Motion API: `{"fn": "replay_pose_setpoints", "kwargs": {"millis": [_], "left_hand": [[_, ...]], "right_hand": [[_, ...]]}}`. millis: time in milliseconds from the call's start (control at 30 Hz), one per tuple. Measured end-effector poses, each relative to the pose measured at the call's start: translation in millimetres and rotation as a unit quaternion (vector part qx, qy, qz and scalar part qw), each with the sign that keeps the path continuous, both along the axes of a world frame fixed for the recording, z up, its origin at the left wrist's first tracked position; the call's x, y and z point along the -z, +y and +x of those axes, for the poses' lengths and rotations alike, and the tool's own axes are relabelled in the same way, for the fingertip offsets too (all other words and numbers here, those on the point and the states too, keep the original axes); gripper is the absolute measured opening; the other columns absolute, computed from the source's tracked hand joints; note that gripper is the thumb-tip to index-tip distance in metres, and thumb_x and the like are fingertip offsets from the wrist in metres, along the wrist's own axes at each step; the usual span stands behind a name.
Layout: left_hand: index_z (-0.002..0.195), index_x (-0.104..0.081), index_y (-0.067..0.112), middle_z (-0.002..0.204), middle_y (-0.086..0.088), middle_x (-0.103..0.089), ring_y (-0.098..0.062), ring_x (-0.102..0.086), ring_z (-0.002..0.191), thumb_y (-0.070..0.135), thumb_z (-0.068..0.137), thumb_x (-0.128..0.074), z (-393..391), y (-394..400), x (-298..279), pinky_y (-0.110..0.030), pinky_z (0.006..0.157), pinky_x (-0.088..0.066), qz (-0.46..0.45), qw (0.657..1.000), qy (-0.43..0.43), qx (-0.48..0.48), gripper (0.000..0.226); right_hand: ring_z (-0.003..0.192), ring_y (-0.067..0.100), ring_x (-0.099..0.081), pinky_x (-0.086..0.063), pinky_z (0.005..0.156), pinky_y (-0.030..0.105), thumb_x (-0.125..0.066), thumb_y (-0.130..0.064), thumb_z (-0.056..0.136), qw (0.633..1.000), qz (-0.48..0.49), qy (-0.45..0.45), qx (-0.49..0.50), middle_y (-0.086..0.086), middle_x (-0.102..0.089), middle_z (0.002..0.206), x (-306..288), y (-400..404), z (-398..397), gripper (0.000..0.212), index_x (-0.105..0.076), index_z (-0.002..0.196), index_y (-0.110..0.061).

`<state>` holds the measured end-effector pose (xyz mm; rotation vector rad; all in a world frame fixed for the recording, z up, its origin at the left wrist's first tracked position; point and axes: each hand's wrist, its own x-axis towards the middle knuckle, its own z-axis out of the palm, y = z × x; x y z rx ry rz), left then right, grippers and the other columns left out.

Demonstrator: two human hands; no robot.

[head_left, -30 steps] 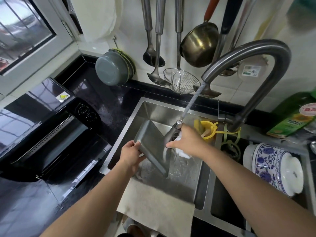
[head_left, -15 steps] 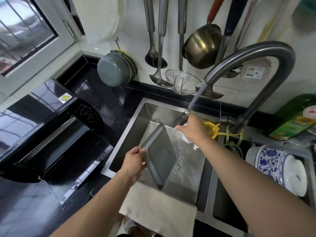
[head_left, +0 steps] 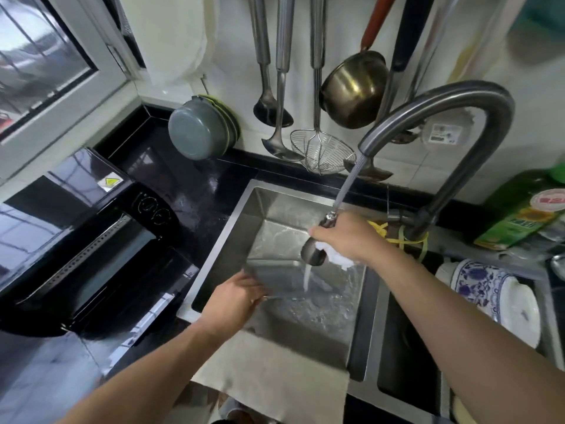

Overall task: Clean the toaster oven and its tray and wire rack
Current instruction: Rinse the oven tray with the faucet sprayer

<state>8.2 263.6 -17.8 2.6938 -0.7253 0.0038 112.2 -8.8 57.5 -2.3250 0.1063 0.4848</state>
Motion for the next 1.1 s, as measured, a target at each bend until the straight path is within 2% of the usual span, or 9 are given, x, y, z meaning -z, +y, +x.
{"fn": "replay_pose_setpoints", "kwargs": {"millis": [167,300,433,567,633,767,833,967,1100], "left_hand": [[0.100,-0.082,0.017,0.105,0.006,-0.078,-0.018,-0.073,0.102,0.017,0.091,-0.069,-7.7,-9.6,0.9,-0.029,0.075,-0.062,-0.013,0.997,-0.036,0.068,0.016],[0.104,-0.081,0.014,0.107,0.001,-0.078,-0.020,-0.074,0.106,0.024,0.094,-0.052,-11.3,-8.2,-12.2,-0.031,0.081,-0.062,-0.009,0.996,-0.020,0.084,0.032],[0.110,-0.074,0.014,0.110,0.001,-0.072,-0.018,-0.067,0.104,0.003,0.084,-0.057,-3.4,-3.9,-30.0,-0.022,0.086,-0.051,-0.012,0.999,0.025,0.047,0.033],[0.110,-0.066,0.015,0.105,0.008,-0.065,-0.016,-0.061,0.100,-0.002,0.091,-0.055,19.8,-6.1,-55.8,-0.024,0.089,-0.046,-0.056,0.989,0.133,-0.004,0.027],[0.101,-0.062,0.021,0.095,0.005,-0.066,-0.016,-0.061,0.091,0.002,0.097,-0.057,29.1,-8.1,-69.4,-0.033,0.084,-0.050,-0.072,0.978,0.195,-0.028,0.021],[0.087,-0.049,0.029,0.077,0.010,-0.053,-0.009,-0.046,0.070,0.003,0.101,-0.056,40.4,-14.3,-84.7,-0.020,0.064,-0.040,-0.100,0.959,0.249,-0.089,0.030],[0.088,-0.053,0.025,0.076,0.011,-0.053,-0.006,-0.047,0.068,0.004,0.101,-0.059,45.2,-18.5,-88.3,-0.015,0.062,-0.040,-0.103,0.954,0.259,-0.110,0.025],[0.092,-0.052,0.008,0.078,-0.002,-0.050,-0.013,-0.045,0.070,0.021,0.107,-0.057,56.1,-23.6,-105.5,-0.026,0.063,-0.040,-0.160,0.929,0.298,-0.150,0.021],[0.088,-0.057,0.014,0.066,0.010,-0.055,-0.002,-0.051,0.061,0.032,0.106,-0.057,60.2,-10.8,-116.1,-0.019,0.060,-0.043,-0.208,0.921,0.250,-0.215,0.026]], "right_hand": [[0.033,0.001,-0.044,-0.029,0.032,0.014,-0.073,-0.051,0.080,0.994,0.097,-0.017,0.039,-0.011,-0.047,0.038,-3.3,30.1,3.4,0.046,-0.053,0.056,-0.018],[0.061,0.013,-0.058,-0.043,0.056,0.029,-0.072,-0.046,0.085,0.990,0.078,-0.098,0.066,0.004,-0.065,0.066,1.1,27.4,16.9,0.042,-0.064,0.073,-0.006],[0.083,0.017,-0.063,-0.050,0.071,0.031,-0.079,-0.040,0.077,0.996,0.004,-0.051,-0.069,0.000,-0.064,0.091,-3.3,-11.1,26.5,0.026,-0.062,0.089,-0.023],[0.097,0.024,-0.058,-0.048,0.078,0.031,-0.073,-0.022,0.083,0.958,-0.161,-0.009,-0.236,0.006,-0.053,0.110,-9.9,-52.8,34.9,0.042,-0.055,0.121,-0.023],[0.099,0.026,-0.058,-0.048,0.077,0.033,-0.058,-0.011,0.090,0.928,-0.277,-0.015,-0.248,0.005,-0.050,0.122,-10.5,-66.9,39.4,0.044,-0.052,0.131,-0.025],[0.110,0.030,-0.061,-0.044,0.069,0.037,-0.051,-0.013,0.095,0.812,-0.518,-0.045,-0.264,0.005,-0.042,0.141,-1.5,-80.1,45.7,0.050,-0.045,0.144,-0.021],[0.121,0.030,-0.056,-0.045,0.072,0.039,-0.052,-0.017,0.098,0.796,-0.568,0.004,-0.209,0.005,-0.037,0.153,0.5,-85.1,49.6,0.060,-0.030,0.154,-0.018],[0.124,0.031,-0.052,-0.051,0.082,0.045,-0.047,-0.018,0.100,0.816,-0.563,0.031,-0.123,0.009,-0.046,0.142,-3.5,-89.4,51.6,0.056,-0.031,0.153,-0.010],[0.113,0.035,-0.059,-0.055,0.082,0.043,-0.054,-0.008,0.091,0.902,-0.418,-0.059,-0.085,0.010,-0.033,0.153,6.7,-99.0,32.2,0.053,-0.044,0.143,-0.009]]}}
